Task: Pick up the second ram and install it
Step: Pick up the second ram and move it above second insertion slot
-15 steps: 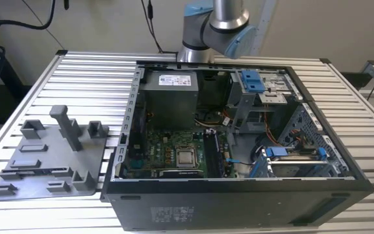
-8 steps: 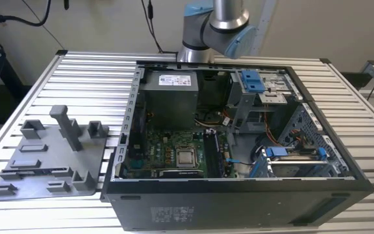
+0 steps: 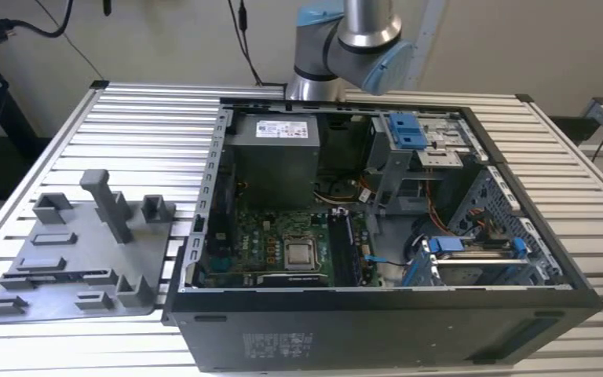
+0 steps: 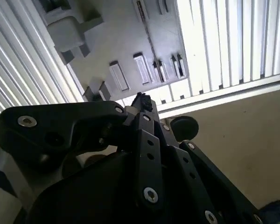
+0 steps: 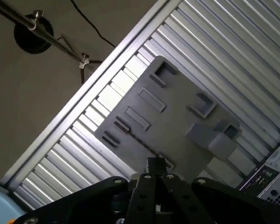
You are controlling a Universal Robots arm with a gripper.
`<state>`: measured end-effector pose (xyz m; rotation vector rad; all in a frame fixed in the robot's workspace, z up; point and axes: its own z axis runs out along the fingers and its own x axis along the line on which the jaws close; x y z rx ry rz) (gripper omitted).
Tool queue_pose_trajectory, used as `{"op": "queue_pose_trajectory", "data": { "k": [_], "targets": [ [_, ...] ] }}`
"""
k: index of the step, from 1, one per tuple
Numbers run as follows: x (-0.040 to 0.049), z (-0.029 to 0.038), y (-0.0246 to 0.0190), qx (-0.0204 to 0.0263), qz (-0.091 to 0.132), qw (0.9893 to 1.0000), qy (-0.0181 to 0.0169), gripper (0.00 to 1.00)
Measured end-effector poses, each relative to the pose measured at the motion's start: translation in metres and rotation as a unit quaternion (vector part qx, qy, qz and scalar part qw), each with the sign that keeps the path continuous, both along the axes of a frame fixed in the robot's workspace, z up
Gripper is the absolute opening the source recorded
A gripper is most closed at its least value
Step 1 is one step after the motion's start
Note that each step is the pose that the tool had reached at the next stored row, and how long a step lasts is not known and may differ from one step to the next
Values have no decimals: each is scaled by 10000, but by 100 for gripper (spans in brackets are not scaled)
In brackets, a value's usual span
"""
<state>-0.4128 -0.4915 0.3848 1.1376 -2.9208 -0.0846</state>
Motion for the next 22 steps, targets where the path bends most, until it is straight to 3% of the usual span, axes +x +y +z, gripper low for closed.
{"op": "queue_pose_trajectory", "data": {
  "k": [5,10,15,22],
  "targets": [
    [0,-5,0,-3,460,9989,0,11],
    [0,-12,0,-4,917,9958,0,11],
    [1,-17,0,-11,1365,9906,1,11],
    [0,-27,0,-62,1944,9809,8,11]
  ]
}}
